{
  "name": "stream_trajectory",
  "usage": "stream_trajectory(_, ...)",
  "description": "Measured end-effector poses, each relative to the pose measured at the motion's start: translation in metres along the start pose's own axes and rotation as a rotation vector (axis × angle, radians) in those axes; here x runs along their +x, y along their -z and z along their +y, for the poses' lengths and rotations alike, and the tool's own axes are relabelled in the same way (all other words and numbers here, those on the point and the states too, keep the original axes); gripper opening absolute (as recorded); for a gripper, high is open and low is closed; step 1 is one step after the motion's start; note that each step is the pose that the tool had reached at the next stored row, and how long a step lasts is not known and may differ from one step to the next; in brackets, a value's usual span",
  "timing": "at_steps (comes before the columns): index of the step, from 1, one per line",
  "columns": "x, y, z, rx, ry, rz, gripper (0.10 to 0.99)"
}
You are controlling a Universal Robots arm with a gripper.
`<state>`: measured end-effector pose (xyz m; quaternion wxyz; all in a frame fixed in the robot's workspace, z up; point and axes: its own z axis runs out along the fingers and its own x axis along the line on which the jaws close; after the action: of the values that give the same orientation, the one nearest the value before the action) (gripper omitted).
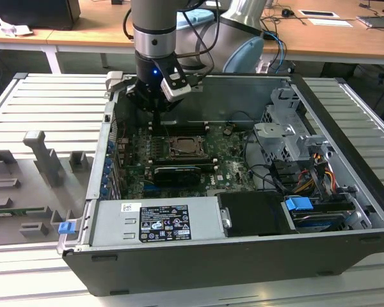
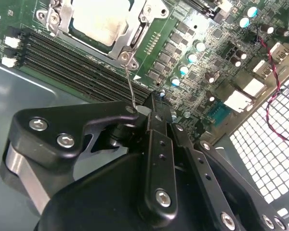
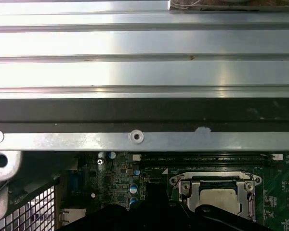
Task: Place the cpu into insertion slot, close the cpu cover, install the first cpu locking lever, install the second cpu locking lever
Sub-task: 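Install the first cpu locking lever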
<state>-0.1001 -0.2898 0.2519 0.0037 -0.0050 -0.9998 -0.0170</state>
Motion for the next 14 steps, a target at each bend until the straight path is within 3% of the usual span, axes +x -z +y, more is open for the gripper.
stream_trajectory(14, -0.0244, 0.0002, 0.0002, 0.000, 0.000, 0.0003, 0.106)
